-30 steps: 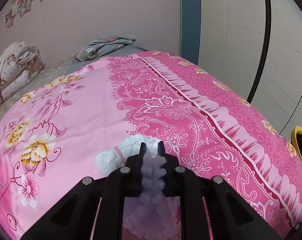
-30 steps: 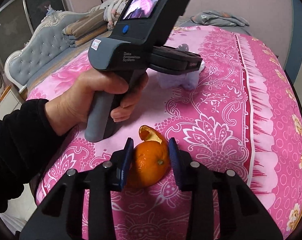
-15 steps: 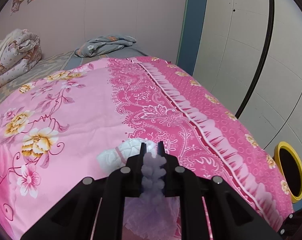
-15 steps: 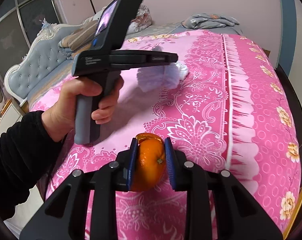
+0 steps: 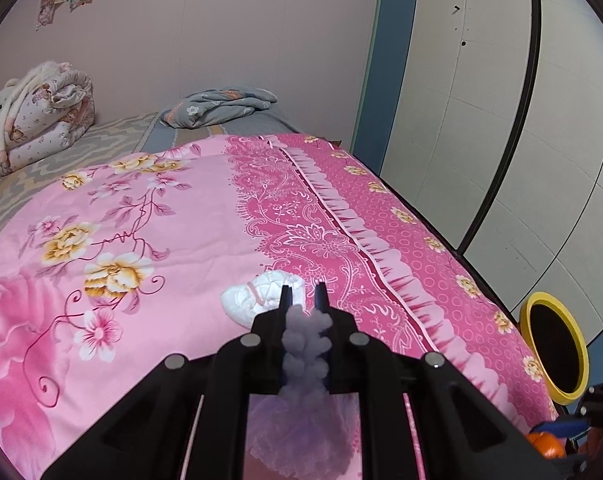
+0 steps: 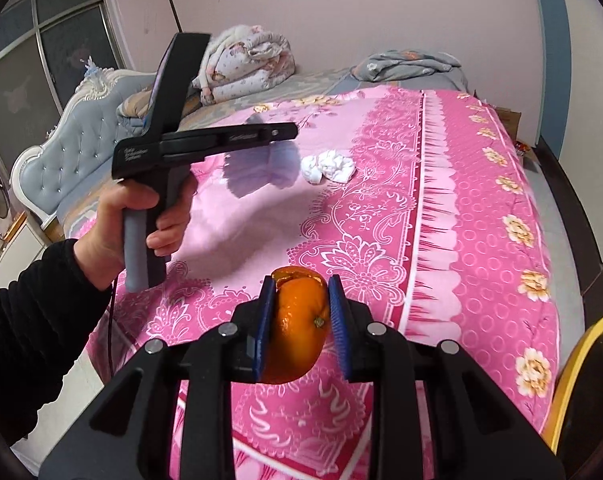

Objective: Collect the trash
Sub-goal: 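Carry the lavender foam and orange peel over to the yellow bin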

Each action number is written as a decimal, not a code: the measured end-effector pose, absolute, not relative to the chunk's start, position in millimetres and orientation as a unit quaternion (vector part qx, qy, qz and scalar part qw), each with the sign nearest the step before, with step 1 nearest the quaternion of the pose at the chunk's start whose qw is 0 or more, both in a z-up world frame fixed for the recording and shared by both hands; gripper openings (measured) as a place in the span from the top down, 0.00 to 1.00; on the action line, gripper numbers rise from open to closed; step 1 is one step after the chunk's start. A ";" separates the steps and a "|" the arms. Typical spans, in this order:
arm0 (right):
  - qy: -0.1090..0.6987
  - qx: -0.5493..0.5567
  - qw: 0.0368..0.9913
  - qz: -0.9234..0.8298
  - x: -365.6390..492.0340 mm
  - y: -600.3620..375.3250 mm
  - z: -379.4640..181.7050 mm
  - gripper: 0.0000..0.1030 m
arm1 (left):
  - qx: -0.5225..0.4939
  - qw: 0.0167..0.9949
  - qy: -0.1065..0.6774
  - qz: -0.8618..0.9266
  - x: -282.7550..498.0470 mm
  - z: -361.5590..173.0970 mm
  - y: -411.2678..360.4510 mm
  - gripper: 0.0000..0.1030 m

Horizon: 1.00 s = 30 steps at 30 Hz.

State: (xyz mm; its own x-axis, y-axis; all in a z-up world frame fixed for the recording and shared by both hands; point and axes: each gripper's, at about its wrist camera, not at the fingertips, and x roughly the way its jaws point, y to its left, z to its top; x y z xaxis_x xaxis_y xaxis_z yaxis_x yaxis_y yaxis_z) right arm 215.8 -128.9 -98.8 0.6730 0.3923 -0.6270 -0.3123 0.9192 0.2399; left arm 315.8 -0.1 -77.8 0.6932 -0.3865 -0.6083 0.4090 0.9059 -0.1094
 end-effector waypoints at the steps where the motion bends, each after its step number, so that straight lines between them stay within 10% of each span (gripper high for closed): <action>1: 0.354 0.058 0.914 0.191 212.5 -130.9 -96.3 0.76 | 0.016 0.920 0.326 -0.216 313.2 -75.8 1.5 0.90; 30: 0.224 0.110 0.964 0.090 102.7 -220.6 -4.1 0.76 | 0.015 0.939 0.240 -0.247 156.2 20.6 -56.5 0.90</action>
